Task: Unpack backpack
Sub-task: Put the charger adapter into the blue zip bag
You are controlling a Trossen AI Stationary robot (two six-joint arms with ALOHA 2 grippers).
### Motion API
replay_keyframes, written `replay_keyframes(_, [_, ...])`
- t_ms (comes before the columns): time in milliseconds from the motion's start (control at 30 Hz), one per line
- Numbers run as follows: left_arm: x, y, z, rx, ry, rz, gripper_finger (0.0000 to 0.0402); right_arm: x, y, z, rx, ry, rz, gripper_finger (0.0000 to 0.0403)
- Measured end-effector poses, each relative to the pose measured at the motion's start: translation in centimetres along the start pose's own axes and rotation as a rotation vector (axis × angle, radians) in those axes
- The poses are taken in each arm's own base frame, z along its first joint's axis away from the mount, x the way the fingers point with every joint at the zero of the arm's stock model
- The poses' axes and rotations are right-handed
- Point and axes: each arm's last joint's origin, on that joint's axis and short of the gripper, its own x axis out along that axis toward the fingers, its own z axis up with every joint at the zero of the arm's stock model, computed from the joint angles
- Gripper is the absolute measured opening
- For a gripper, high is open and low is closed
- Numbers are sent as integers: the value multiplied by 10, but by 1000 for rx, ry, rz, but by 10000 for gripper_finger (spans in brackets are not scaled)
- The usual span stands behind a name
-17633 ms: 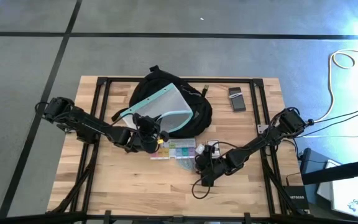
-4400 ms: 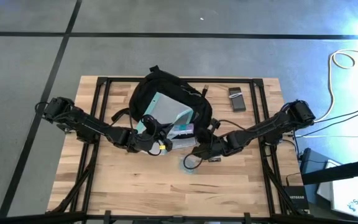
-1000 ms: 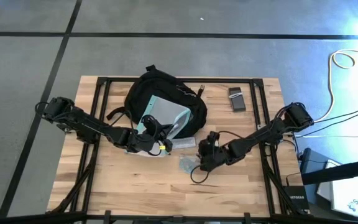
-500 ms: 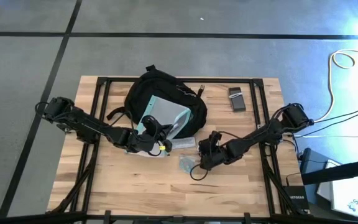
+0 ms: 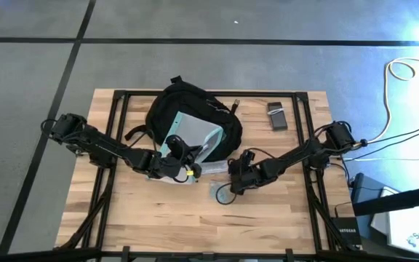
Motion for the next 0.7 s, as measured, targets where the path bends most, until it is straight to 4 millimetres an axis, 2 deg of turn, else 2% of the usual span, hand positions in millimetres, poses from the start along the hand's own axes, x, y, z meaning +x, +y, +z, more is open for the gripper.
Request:
replay_keyframes(133, [0, 0, 0, 1, 1, 0, 6, 0, 1, 0, -9, -4, 8, 307])
replay_keyframes(467, [0, 0, 0, 2, 1, 0, 6, 0, 2, 0, -24, 2, 28, 214])
replay_keyframes(567, [0, 0, 0, 2, 1, 1, 6, 0, 2, 0, -32, 3, 28, 215])
replay_keyframes(700, [0, 0, 0, 1, 0, 1, 6, 0, 1, 0, -34, 2, 28, 238])
